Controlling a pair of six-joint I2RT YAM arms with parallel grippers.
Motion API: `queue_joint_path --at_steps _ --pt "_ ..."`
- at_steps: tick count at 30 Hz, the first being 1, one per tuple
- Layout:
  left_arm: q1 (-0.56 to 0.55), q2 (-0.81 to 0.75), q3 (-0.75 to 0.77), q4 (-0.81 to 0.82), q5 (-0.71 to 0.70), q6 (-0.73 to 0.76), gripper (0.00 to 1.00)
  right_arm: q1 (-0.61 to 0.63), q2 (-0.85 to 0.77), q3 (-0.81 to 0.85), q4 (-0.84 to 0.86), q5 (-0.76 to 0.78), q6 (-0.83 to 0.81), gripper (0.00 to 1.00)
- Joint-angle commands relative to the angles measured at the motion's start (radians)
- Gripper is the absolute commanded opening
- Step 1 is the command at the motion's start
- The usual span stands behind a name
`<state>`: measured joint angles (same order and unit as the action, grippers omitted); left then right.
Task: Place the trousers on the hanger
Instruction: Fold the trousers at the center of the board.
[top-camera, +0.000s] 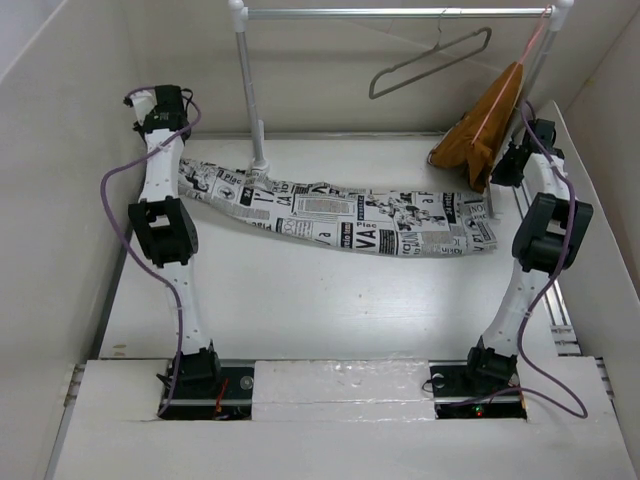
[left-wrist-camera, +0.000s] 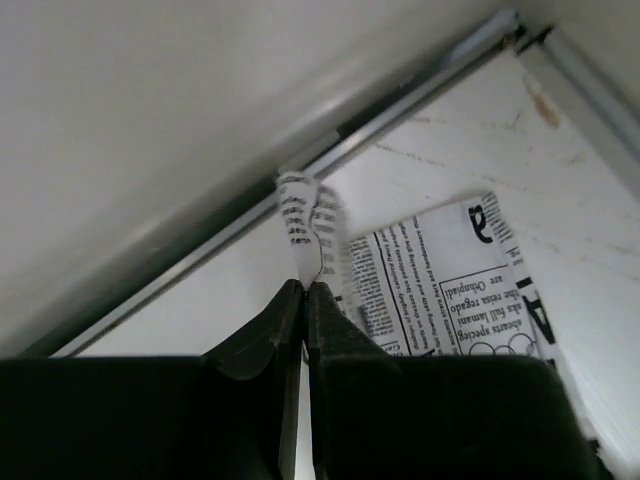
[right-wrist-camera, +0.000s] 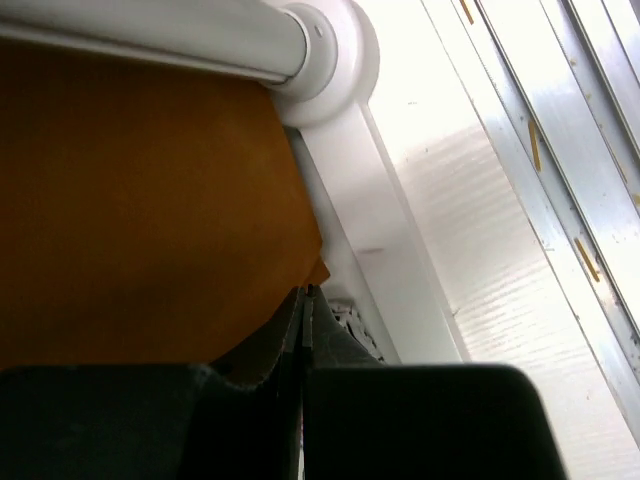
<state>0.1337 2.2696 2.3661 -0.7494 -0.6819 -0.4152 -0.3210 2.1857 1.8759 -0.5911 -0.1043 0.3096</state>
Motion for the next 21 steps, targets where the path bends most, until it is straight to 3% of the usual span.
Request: queue_joint_path --at_steps 1,4,7,8,10,11,12,13,15,17,19,21 --pt "0.012 0.175 0.169 0.009 0.021 0.056 0.0 0.022 0.047 0.141 -0.021 0.028 -0.007 0.0" --pt "0.012 0.243 0.214 0.009 0.047 0.046 0.01 0.045 0.063 0.154 -0.03 0.034 -0.003 0.0" --pt "0.012 0.22 0.151 0.14 0.059 0.061 0.07 0.065 0.049 0.137 -0.039 0.058 -0.004 0.0" --pt "0.012 0.19 0.122 0.183 0.07 0.076 0.15 0.074 0.027 0.121 -0.042 0.061 -0.007 0.0" --pt "0.012 0.177 0.119 0.239 0.11 0.087 0.2 0.074 -0.018 0.046 -0.03 0.051 -0.024 0.0" --pt "0.012 0.166 0.127 0.236 0.125 0.075 0.13 0.074 -0.079 0.007 -0.015 0.052 -0.029 0.0" --pt "0.012 0.159 0.125 0.229 0.155 0.05 0.07 0.074 -0.113 -0.086 0.003 0.063 -0.033 0.04" --pt "0.012 0.147 0.116 0.231 0.171 0.043 0.03 0.063 -0.147 -0.136 0.058 0.063 -0.032 0.23" --pt "0.012 0.096 0.035 0.254 0.179 0.035 0.0 0.037 -0.219 -0.205 0.061 0.035 -0.038 0.45" --pt "0.012 0.047 -0.022 0.257 0.183 0.018 0.0 0.026 -0.248 -0.273 0.047 0.014 -0.047 0.5" --pt "0.012 0.028 -0.082 0.274 0.196 0.007 0.07 0.014 -0.315 -0.37 0.054 -0.006 -0.059 0.52" --pt "0.012 0.036 -0.071 0.251 0.206 -0.005 0.24 -0.012 -0.401 -0.453 0.101 0.008 -0.066 0.6"
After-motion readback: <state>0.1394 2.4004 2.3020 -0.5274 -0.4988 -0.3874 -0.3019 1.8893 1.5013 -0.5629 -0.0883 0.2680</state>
